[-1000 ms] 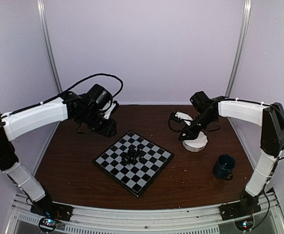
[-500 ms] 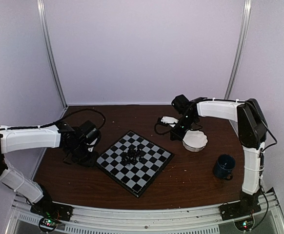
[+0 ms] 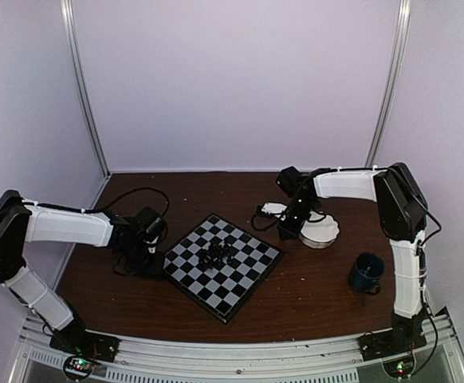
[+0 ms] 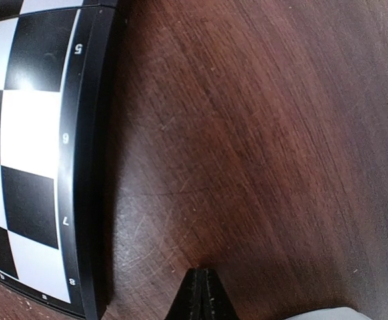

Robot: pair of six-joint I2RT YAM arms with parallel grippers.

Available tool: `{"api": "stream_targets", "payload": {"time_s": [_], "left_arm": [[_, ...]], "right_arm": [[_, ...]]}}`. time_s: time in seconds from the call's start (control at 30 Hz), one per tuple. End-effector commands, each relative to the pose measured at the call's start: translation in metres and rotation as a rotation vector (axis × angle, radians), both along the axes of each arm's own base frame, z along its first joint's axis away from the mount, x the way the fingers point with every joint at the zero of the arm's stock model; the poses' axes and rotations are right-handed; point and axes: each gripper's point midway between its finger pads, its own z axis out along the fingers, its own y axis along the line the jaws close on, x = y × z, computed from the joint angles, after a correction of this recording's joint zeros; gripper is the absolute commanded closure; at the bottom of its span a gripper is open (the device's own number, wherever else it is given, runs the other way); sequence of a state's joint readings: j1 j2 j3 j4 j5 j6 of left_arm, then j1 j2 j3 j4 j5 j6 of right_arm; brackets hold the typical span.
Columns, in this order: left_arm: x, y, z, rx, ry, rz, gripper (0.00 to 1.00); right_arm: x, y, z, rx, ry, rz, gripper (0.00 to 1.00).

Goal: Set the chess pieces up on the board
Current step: Adjust the chessboard at the center of the board.

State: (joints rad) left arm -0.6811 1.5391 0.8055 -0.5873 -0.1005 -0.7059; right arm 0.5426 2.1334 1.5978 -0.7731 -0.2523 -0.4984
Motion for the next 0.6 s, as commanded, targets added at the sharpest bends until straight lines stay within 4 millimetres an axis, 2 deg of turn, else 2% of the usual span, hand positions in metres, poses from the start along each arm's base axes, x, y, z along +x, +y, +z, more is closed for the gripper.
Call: {"api": "stream_targets", "payload": {"time_s": [0.0,0.3,0.57], "left_arm": [[0.015,-0.002,-0.006,-0.047,-0.030,0.040,1.00],[0.029,-0.003,-0.019,-0.067,-0.026,0.052,1.00],[0.052,-0.014,-0.021,-0.083,-0.050,0.039,1.00]], "right_arm": [[-0.013,0.002,-0.014,-0.032,0.029,0.031,0.96],[-0.031,0.004,-0.022,-0.050,0.064,0.070,0.96],[-0.063,0.006,-0.025,-0.043,0.123,0.098,0.95]]}}
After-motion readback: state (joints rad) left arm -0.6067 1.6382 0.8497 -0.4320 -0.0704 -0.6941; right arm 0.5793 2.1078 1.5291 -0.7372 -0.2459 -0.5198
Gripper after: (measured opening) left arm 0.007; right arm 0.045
